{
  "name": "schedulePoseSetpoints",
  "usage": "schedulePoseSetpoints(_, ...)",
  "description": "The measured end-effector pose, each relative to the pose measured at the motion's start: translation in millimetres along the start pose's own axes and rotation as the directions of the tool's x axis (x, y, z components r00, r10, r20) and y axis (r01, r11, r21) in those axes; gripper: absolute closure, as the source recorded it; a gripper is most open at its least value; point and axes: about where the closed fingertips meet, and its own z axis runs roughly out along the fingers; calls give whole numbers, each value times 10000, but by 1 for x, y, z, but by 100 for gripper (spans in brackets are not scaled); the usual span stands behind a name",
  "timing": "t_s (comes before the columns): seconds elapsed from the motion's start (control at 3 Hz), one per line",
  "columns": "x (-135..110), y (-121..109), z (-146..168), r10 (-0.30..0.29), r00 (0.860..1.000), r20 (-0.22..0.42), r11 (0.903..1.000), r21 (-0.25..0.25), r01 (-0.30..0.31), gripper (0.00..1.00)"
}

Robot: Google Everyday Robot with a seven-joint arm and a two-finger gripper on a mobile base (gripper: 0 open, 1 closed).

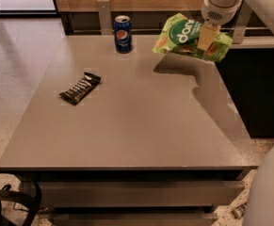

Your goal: Move green rice chip bag near pepsi can

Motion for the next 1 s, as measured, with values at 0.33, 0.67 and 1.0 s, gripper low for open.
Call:
schedulePoseSetpoints(0.33, -19, -17, 25, -375, 9972, 651, 9993, 85, 370, 100)
schedulePoseSetpoints(0.67, -42, -28, 42, -827, 9872, 1361, 9966, 151, 814, 100)
schedulePoseSetpoints(1.0, -57, -33, 54, -1077, 9786, 1754, 9942, 112, 1074, 100)
